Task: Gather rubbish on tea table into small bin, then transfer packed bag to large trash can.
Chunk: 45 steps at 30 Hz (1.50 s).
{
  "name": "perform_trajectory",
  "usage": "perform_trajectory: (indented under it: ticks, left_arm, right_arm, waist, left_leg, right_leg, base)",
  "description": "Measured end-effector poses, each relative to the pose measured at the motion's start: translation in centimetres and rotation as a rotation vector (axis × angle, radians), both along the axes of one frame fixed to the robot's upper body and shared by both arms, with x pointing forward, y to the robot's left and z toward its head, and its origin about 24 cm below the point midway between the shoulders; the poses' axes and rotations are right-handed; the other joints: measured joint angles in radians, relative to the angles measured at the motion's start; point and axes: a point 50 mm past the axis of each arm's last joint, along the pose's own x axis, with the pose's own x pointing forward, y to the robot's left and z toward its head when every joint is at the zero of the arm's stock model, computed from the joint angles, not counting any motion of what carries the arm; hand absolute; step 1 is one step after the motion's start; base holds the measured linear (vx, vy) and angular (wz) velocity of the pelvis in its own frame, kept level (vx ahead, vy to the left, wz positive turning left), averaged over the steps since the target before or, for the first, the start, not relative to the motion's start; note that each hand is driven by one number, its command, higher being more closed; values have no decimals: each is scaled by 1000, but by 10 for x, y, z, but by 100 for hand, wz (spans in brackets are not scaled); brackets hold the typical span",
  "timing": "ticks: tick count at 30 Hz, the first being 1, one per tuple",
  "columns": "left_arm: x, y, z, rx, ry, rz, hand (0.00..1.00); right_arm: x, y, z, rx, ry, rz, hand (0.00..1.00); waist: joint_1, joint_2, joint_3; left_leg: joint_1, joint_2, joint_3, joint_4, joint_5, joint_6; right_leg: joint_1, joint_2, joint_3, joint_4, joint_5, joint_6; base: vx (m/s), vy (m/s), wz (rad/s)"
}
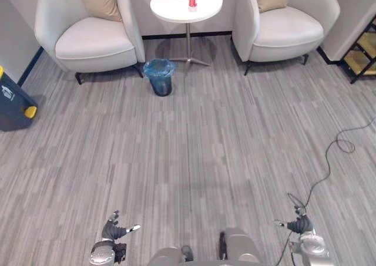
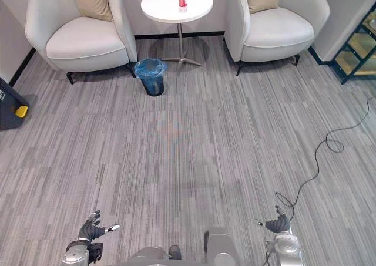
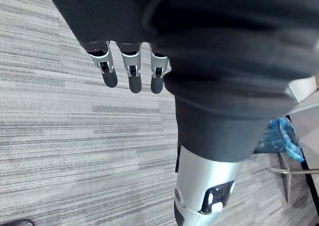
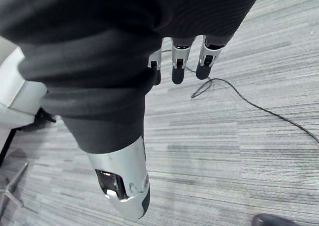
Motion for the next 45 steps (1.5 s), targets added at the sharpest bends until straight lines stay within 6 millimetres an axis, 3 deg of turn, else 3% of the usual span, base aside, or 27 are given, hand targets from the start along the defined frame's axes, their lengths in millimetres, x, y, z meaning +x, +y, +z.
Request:
perform_trajectory:
  ticks: [1,2,3,4,6,8,9,10,13,16,17,19,20,21,22,24,25,27,29,31,33,34,35,38,40,42,45]
  left_arm:
    - [3,-2,0,-1,-4,-9,0]
    - [10,-5,2,-6,-17,-23,0]
    - [14,-8,2,-15,-24,-24,0]
    - [16,-8,2,-15,-26,-24,0]
    - [14,-11,1,-26,-23,-20,0]
    - [7,-15,-4,-42,-6,-14,0]
    - [6,-17,-4,-46,-7,-13,0]
    - [6,-19,-4,-53,-9,-13,0]
    - [12,-31,-2,-83,-41,-19,0]
    - [9,-38,-4,-101,-38,-22,0]
    - [5,-37,-4,-100,-34,-17,0]
    - [-3,-35,-7,-97,-15,-4,0]
    - [-13,-30,-10,-89,12,13,0]
    - [-18,-27,-11,-82,27,19,0]
    - [-19,-28,-12,-84,30,20,0]
    - [-9,-34,-10,-90,16,-13,0]
    - [-6,-35,-9,-90,12,-21,0]
    - [3,-41,-6,-90,-9,-51,0]
    - [14,-40,-2,-84,-37,-62,0]
    - [20,-37,0,-73,-47,-67,0]
    - [21,-33,-1,-63,-31,-67,0]
    - [17,-29,-4,-54,-9,-62,0]
    - [13,-32,-8,-67,11,-48,0]
    - [4,-30,-12,-77,34,-24,0]
    - [3,-37,-13,-107,25,0,0]
    - [4,-43,-12,-120,6,-5,0]
    - [4,-49,-9,-133,-15,-8,0]
  right_arm:
    - [-1,-3,1,-9,1,-2,0]
    - [-1,-9,4,-24,-1,-14,0]
    - [5,-12,8,-34,-17,-17,0]
    - [15,-11,11,-34,-44,-16,0]
    - [18,-9,12,-33,-52,-11,0]
    - [21,-1,12,-35,-53,37,0]
    - [24,3,13,-30,-63,53,0]
    - [30,14,14,-6,-98,68,0]
    - [38,28,18,38,-154,72,0]
    - [39,26,21,33,-171,63,0]
    - [37,24,20,34,-165,48,0]
    - [33,21,17,42,-150,30,0]
    - [26,26,9,61,-118,18,0]
    - [12,33,-1,87,-80,2,0]
    - [10,35,-2,92,-73,-1,0]
    - [7,38,-6,98,-53,-1,0]
    - [6,38,-7,99,-50,-1,0]
    - [5,39,-8,99,-40,7,0]
    - [19,47,-4,102,-69,54,0]
    - [27,46,-1,99,-84,60,0]
    - [25,40,-4,91,-59,47,0]
    - [21,37,-7,90,-35,33,0]
    - [18,31,-9,75,-7,26,0]
    - [24,30,-4,64,-30,34,0]
    - [26,34,0,54,-52,65,0]
    - [31,43,5,84,-109,63,0]
    - [37,45,12,87,-156,63,0]
  waist:
    - [-5,7,3]
    - [-17,10,2]
    - [-14,34,5]
    - [-11,35,7]
    - [-18,38,7]
    - [0,54,13]
    - [11,56,14]
    - [30,65,12]
    - [91,34,19]
    - [121,17,23]
    - [123,14,16]
    - [125,32,-3]
    - [137,15,-35]
    - [150,-50,-74]
    - [151,-62,-80]
    - [116,-73,-74]
    - [111,-71,-72]
    - [93,-55,-63]
    - [80,-20,-50]
    - [57,-17,-43]
    - [36,-17,-34]
    - [33,-25,-25]
    - [34,3,-22]
    - [34,17,-17]
    - [45,21,11]
    - [72,17,9]
    - [102,15,8]
  left_leg:
    - [15,4,-16,-17,2,-15]
    - [36,22,-40,-26,-1,-43]
    - [33,48,-46,-16,5,-64]
    - [28,51,-53,17,39,-119]
    - [4,56,-45,184,106,-167]
    - [-164,117,-18,644,251,-169]
    - [-226,146,0,780,236,-154]
    - [-336,187,33,969,201,-102]
    - [-542,194,98,972,146,-53]
    - [-614,150,144,588,129,-69]
    - [-596,120,136,361,159,-104]
    - [-587,108,104,200,170,-120]
    - [-588,90,104,252,248,-67]
    - [-584,49,152,299,222,-33]
    - [-574,33,161,317,195,-17]
    - [-463,-7,171,327,105,20]
    - [-423,-17,168,316,90,26]
    - [-283,-24,172,245,74,32]
    - [-134,-10,170,124,74,32]
    - [-84,-7,157,80,74,32]
    - [-40,4,134,50,54,-1]
    - [-4,8,109,47,30,-41]
    - [16,45,83,65,13,-69]
    - [-62,82,59,302,81,-145]
    - [-207,169,70,722,242,-139]
    - [-347,211,100,887,147,-107]
    - [-464,183,159,677,104,-89]
  right_leg:
    - [6,4,-3,-44,66,1]
    - [17,7,-4,-63,191,-74]
    - [6,22,-20,-17,159,-99]
    - [-17,13,-29,78,91,-123]
    - [41,8,-58,130,-1,-127]
    - [213,42,-67,25,-45,-142]
    - [253,61,-61,-2,-50,-150]
    - [328,79,-49,-49,-59,-164]
    - [480,72,-6,-163,-74,-162]
    - [576,38,35,-195,-139,-130]
    - [599,21,54,-197,-175,-112]
    - [631,21,89,-186,-239,-88]
    - [641,-15,121,-135,-303,-62]
    - [618,-78,148,-47,-343,-22]
    - [592,-98,151,37,-343,-5]
    - [396,-136,166,564,-207,162]
    - [357,-137,163,664,-210,157]
    - [262,-136,122,770,-235,100]
    - [141,-110,12,611,-268,36]
    - [67,-91,-7,380,-239,20]
    - [54,-66,23,65,-97,26]
    - [56,-58,47,-25,72,20]
    - [70,-28,49,-5,124,-47]
    - [111,-14,12,59,24,-84]
    - [260,10,-17,26,-42,-115]
    - [356,17,-8,-13,-81,-133]
    - [444,12,14,-75,-101,-124]
  base:
    - [588,-129,83]
    - [473,-117,42]
    - [686,-204,33]
    - [552,-184,10]
    - [634,-250,33]
    - [524,-174,15]
    - [498,-93,-26]
    - [483,-97,-35]
    - [520,-61,-36]
    - [504,73,-39]
    - [547,173,-43]
    - [519,231,-61]
    - [645,310,-85]
    - [827,333,-71]
    - [849,309,-37]
    - [747,288,4]
    - [636,208,9]
    - [515,130,-4]
    - [508,76,-9]
    - [504,-13,35]
    - [526,-80,58]
    - [583,-157,37]
    - [702,-201,23]
    - [559,-225,20]
    - [594,-255,22]
    - [423,-156,-15]
    - [414,-64,-23]
